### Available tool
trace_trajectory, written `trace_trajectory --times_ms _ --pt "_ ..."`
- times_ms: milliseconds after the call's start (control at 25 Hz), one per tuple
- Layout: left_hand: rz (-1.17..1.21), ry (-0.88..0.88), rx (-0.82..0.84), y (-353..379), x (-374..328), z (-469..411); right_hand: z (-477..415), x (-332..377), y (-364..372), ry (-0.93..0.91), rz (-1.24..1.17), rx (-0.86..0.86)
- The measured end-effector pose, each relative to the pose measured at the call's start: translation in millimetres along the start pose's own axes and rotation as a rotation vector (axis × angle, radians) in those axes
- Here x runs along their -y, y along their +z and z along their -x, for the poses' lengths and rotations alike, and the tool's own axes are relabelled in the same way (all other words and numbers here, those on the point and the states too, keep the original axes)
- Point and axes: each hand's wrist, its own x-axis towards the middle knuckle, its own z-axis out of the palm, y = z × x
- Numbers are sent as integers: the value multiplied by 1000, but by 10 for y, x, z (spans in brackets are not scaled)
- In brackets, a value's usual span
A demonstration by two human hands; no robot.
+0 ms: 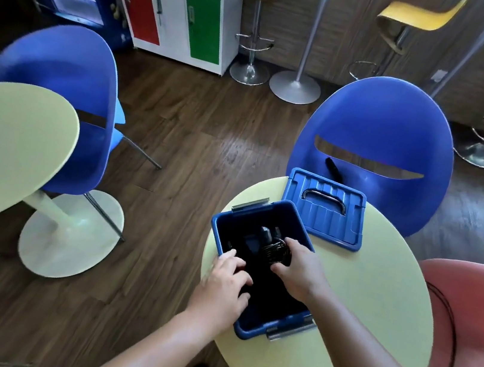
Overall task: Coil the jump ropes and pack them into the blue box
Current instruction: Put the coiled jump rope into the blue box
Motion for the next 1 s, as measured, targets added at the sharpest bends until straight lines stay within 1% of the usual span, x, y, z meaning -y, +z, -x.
trace_trajectory --times_ms 80,160,280,440,600,800,880,1000 --pt "-26 32 -9 60 38 4 -164 -42 152 10 97 75" --pt "-21 49 -30 98 80 2 -258 -70 280 8 134 98" --pt "6 77 -57 121 112 6 -348 -64 383 -21 112 88" --pt "27 81 -48 125 123 9 -465 -43 411 -37 86 127" --pt "-41 57 -39 116 86 0 -440 -68 374 -44 62 124" --pt "-131 15 -59 -15 -33 -108 -208 -73 217 -69 56 64" --pt "-111 39 -55 -115 -101 -172 -43 -52 109 -92 7 20" --pt "-35 83 -61 -208 -227 -303 245 -72 -78 -141 -97 -93"
